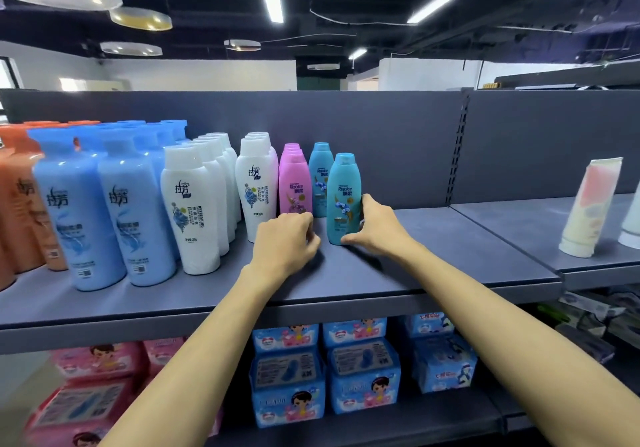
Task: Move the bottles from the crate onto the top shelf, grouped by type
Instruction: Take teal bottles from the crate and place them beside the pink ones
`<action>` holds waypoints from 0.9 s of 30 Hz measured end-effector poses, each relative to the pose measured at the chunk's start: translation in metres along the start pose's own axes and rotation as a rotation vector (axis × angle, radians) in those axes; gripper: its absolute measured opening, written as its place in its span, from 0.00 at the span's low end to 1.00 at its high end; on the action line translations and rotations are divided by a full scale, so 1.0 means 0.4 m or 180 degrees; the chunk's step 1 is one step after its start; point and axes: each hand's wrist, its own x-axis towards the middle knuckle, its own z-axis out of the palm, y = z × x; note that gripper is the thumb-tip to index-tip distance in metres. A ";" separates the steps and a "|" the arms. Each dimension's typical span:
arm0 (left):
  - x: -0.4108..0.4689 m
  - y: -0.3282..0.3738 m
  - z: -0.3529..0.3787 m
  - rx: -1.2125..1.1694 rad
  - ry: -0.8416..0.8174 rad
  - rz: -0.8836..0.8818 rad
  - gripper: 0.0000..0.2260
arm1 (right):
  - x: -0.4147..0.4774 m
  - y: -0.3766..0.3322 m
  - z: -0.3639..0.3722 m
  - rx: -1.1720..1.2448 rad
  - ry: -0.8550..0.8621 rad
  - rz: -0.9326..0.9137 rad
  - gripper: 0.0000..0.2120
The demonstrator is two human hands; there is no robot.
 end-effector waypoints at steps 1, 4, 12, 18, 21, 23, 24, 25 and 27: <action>0.002 0.000 0.007 -0.0018 0.0006 -0.0025 0.06 | 0.013 0.001 0.008 -0.0028 0.0004 0.0031 0.28; 0.005 -0.005 0.023 -0.0137 0.0043 -0.0065 0.06 | 0.044 0.000 0.026 -0.0029 -0.0009 0.0104 0.28; 0.010 -0.016 0.036 -0.0168 0.0056 -0.0146 0.06 | 0.107 -0.010 0.047 -0.0058 0.0024 0.0167 0.29; 0.010 -0.020 0.038 -0.0335 0.0095 -0.0252 0.05 | 0.141 -0.015 0.069 -0.0088 0.0063 0.0222 0.30; 0.010 -0.019 0.040 -0.0371 0.0092 -0.0273 0.04 | 0.155 -0.021 0.080 -0.0141 0.0069 0.0296 0.30; 0.010 -0.019 0.041 -0.0393 0.0104 -0.0273 0.04 | 0.163 -0.024 0.088 -0.0132 0.0101 0.0333 0.30; 0.010 -0.020 0.041 -0.0397 0.0109 -0.0273 0.04 | 0.166 -0.025 0.092 -0.0127 0.0115 0.0343 0.30; 0.009 -0.020 0.041 -0.0397 0.0109 -0.0271 0.04 | 0.168 -0.026 0.095 -0.0118 0.0127 0.0355 0.30; 0.009 -0.020 0.043 -0.0390 0.0114 -0.0265 0.04 | 0.173 -0.029 0.099 -0.0089 0.0144 0.0371 0.30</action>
